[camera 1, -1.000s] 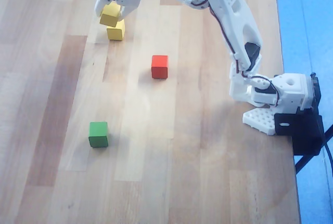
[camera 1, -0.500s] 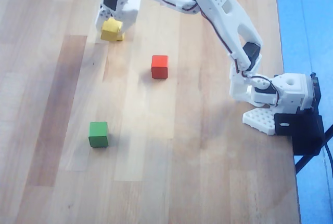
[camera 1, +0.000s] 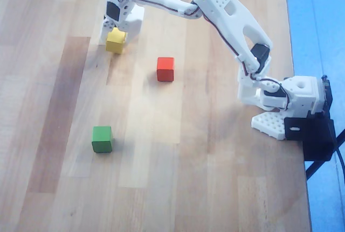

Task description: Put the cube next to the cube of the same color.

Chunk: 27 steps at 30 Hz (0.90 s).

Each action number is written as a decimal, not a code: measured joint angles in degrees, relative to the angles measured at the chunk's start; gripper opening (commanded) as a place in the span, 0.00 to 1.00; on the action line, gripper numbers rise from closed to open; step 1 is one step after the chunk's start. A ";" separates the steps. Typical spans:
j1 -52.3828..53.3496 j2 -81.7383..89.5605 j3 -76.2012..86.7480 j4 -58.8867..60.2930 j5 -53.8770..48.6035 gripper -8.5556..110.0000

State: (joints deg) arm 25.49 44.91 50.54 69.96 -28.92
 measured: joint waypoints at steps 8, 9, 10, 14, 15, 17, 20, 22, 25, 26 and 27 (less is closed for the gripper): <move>0.00 0.00 0.00 -1.14 0.00 0.21; 0.00 0.00 0.00 -1.14 0.00 0.22; 0.00 0.00 0.00 -1.14 0.00 0.23; 0.00 0.00 0.00 -1.14 -0.09 0.21; 0.00 0.00 0.00 -1.05 -0.09 0.21; 0.00 0.00 0.00 -0.62 -0.09 0.20; 0.00 0.00 0.00 0.79 -0.26 0.18; 0.00 0.00 0.00 1.49 -0.35 0.17; 0.00 0.00 -0.09 2.02 -0.53 0.17; 0.00 0.00 -0.09 2.29 -0.53 0.17; 0.00 0.00 -0.09 2.46 -0.53 0.17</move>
State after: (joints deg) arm 25.49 44.91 50.45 72.42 -29.44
